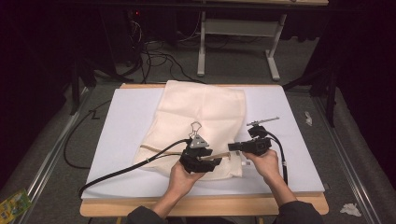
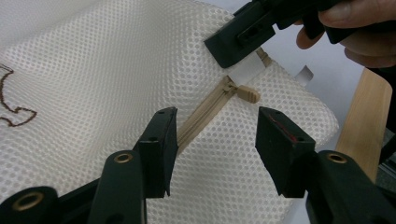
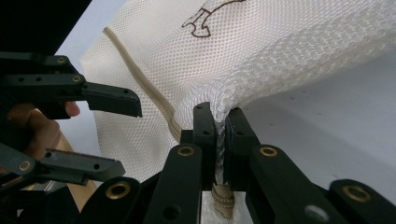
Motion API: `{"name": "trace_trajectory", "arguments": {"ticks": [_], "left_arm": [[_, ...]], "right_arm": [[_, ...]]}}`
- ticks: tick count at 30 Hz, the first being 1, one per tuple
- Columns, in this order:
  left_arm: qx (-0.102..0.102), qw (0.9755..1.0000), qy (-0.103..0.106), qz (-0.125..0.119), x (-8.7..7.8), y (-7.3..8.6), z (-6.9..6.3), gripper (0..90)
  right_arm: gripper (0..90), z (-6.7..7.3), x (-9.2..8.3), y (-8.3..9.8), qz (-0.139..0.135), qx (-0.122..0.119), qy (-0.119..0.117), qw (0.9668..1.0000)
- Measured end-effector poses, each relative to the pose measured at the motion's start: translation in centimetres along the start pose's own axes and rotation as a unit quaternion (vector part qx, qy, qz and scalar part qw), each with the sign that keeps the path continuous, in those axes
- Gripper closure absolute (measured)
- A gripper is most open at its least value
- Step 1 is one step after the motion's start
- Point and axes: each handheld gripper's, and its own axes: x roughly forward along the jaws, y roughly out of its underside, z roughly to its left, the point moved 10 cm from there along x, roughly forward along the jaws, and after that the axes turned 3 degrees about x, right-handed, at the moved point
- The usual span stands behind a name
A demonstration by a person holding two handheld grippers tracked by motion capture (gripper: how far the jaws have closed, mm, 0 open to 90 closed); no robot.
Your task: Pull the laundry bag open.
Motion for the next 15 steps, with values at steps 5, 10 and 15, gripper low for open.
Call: {"name": "trace_trajectory", "arguments": {"ticks": [5, 10, 15], "left_arm": [[0.018, 0.9997, -0.001, 0.013, 0.4, 0.2, -0.6, 49.2], [0.014, 0.9998, -0.001, 0.014, 0.9, 0.2, -0.7, 49.3], [0.012, 0.9998, 0.008, 0.011, 1.1, 0.1, -1.1, 49.5]], "right_arm": [[86.8, 0.5, 0.5, -0.2, -0.001, -0.006, -0.003, 1.0], [86.7, 0.8, 0.7, -0.2, 0.001, -0.007, -0.004, 1.0], [86.7, 0.9, 0.8, -0.2, 0.001, -0.008, -0.004, 1.0]]}}
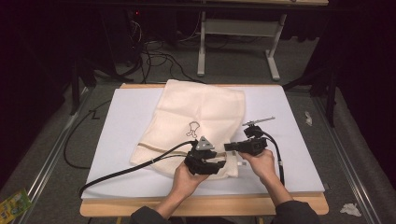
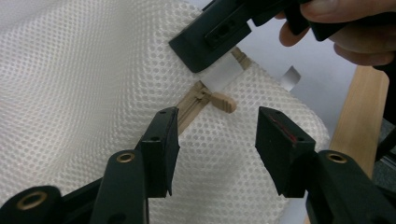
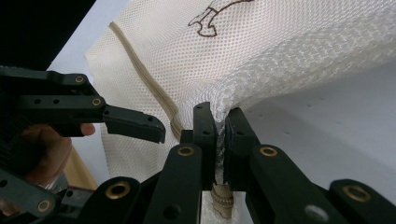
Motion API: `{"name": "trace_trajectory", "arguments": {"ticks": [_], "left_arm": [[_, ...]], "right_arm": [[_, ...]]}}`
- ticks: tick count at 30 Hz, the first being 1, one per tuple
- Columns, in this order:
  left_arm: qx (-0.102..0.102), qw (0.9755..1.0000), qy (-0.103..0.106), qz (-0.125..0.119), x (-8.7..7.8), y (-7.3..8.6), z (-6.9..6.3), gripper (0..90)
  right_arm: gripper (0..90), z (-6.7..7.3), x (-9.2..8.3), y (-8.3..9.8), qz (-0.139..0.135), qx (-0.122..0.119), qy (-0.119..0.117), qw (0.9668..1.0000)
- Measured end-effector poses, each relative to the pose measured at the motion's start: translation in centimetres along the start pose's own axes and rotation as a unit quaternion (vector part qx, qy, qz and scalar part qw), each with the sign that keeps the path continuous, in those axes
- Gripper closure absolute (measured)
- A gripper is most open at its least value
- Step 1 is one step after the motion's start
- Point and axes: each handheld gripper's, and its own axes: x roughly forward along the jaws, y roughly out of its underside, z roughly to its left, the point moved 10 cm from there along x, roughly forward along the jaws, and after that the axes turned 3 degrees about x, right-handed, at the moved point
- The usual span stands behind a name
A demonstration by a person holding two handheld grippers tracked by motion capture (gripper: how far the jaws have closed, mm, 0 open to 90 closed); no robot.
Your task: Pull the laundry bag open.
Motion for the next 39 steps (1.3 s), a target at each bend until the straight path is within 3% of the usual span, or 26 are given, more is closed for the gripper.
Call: {"name": "trace_trajectory", "arguments": {"ticks": [8, 19, 23, 34, 39], "left_arm": [[-0.001, 1.0, -0.004, 0.007, 0.3, 0.2, 0.2, 54.0], [-0.008, 0.9998, -0.017, 0.003, 0.6, 0.0, 0.9, 71.0], [-0.014, 0.9998, -0.012, 0.005, 0.8, 0.0, 1.0, 78.2], [-0.03, 0.9995, -0.001, 0.003, 1.2, -0.1, 1.1, 80.0], [-0.027, 0.9996, -0.003, 0.004, 1.3, 0.0, 1.1, 84.4]], "right_arm": [[86.7, 0.5, 0.4, -0.1, 0.0, -0.007, -0.004, 1.0], [86.7, 0.8, 0.5, -0.1, 0.002, -0.008, -0.007, 0.9999], [86.7, 0.8, 0.5, 0.0, 0.004, -0.01, -0.007, 0.9999], [86.7, 0.8, 0.6, 0.0, 0.003, -0.011, -0.007, 0.9999], [86.6, 0.9, 0.7, 0.0, 0.002, -0.012, -0.009, 0.9999]]}}
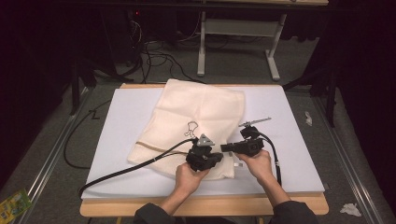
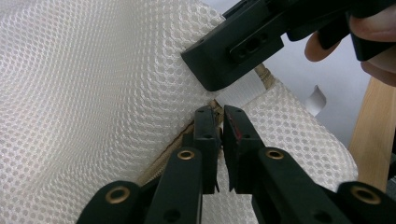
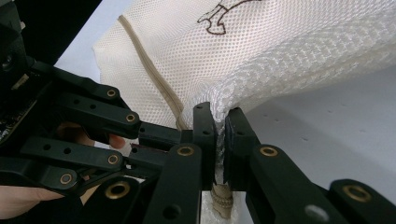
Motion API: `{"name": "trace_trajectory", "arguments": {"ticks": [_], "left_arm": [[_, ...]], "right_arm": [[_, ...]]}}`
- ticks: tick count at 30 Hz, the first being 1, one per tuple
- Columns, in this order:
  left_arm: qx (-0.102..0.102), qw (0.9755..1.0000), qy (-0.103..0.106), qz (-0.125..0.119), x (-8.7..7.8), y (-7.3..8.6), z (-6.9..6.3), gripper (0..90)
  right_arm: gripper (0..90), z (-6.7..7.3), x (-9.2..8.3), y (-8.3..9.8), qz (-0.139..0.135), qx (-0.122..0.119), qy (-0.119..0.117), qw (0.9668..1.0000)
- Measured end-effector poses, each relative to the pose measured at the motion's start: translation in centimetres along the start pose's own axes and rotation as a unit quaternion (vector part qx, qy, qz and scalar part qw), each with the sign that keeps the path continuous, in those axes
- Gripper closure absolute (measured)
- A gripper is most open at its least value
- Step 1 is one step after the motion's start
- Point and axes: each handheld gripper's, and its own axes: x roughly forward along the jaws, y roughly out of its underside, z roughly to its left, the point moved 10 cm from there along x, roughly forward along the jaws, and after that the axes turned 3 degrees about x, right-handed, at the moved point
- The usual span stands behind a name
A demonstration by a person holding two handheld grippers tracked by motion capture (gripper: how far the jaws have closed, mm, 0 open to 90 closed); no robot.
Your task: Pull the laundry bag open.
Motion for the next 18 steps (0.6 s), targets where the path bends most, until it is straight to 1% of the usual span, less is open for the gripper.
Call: {"name": "trace_trajectory", "arguments": {"ticks": [2, 5, 8, 11, 18], "left_arm": [[0.004, 1.0, -0.001, -0.001, 0.02, 0.03, 0.01, 86.2], [0.003, 1.0, 0.002, 0.0, 0.08, 0.09, -0.04, 86.8], [-0.002, 1.0, 0.009, 0.003, 0.02, -0.01, 0.06, 87.0], [-0.005, 0.9999, 0.011, 0.004, -0.02, -0.11, 0.16, 87.0], [-0.007, 0.9999, 0.011, 0.004, -0.17, -0.26, 0.24, 87.1]], "right_arm": [[86.5, -0.01, 0.01, 0.01, -0.001, 0.002, -0.001, 1.0], [86.3, -0.13, 0.02, 0.13, -0.001, 0.002, -0.002, 1.0], [85.5, -0.25, -0.06, 0.25, -0.002, 0.001, -0.002, 1.0], [84.4, -0.29, -0.09, 0.24, -0.001, -0.002, 0.0, 1.0], [78.1, -0.21, -0.17, 0.34, 0.001, -0.011, 0.006, 0.9999]]}}
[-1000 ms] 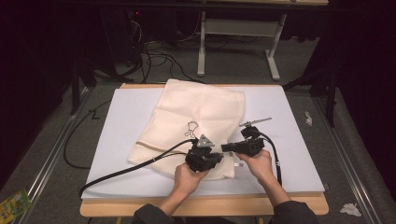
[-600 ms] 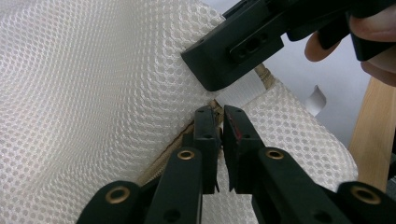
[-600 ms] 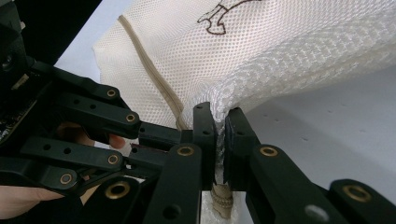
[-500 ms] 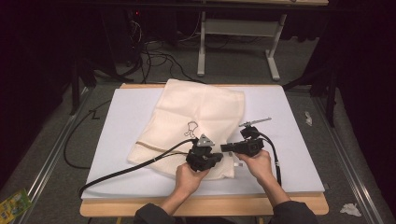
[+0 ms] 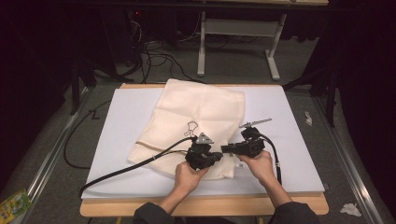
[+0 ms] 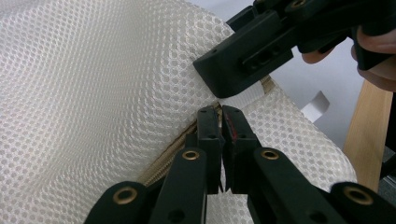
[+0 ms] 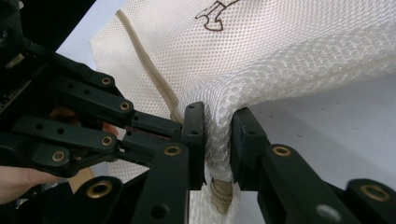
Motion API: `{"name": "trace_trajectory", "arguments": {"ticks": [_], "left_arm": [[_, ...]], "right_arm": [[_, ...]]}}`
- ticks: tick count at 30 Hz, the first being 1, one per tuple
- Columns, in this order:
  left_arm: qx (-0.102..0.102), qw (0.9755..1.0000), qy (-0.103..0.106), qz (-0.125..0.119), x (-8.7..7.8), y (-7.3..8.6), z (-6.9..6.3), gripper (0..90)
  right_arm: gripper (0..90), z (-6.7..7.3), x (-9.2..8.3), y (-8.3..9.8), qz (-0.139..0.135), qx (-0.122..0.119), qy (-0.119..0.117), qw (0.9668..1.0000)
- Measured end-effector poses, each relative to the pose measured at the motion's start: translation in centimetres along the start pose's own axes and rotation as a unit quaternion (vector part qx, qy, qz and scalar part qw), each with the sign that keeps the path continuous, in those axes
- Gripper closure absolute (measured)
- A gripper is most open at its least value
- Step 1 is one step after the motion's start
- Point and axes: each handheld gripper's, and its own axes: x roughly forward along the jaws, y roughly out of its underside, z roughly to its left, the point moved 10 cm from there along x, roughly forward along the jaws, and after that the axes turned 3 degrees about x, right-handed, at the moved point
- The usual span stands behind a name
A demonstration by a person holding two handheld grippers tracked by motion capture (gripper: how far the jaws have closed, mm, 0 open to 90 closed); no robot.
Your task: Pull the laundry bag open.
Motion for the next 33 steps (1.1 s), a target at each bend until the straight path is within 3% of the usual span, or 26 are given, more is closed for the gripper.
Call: {"name": "trace_trajectory", "arguments": {"ticks": [4, 11, 25, 33], "left_arm": [[-0.002, 1.0, -0.002, -0.004, -0.12, -0.21, 0.12, 87.1], [-0.01, 0.9999, -0.002, 0.001, -0.06, -0.22, 0.24, 87.1], [0.004, 0.9998, -0.015, 0.014, -0.56, 0.03, 0.55, 87.2], [0.017, 0.9996, -0.02, 0.01, -0.94, -0.15, 0.64, 87.1]], "right_arm": [[75.3, 0.05, -0.2, 0.18, 0.003, -0.006, 0.004, 1.0], [83.5, 0.22, -0.39, 0.57, 0.013, -0.023, 0.013, 0.9996], [84.8, 0.03, -0.55, 0.93, 0.026, -0.027, 0.016, 0.9992], [84.7, 0.0, -0.65, 0.79, 0.016, -0.032, 0.019, 0.9992]]}}
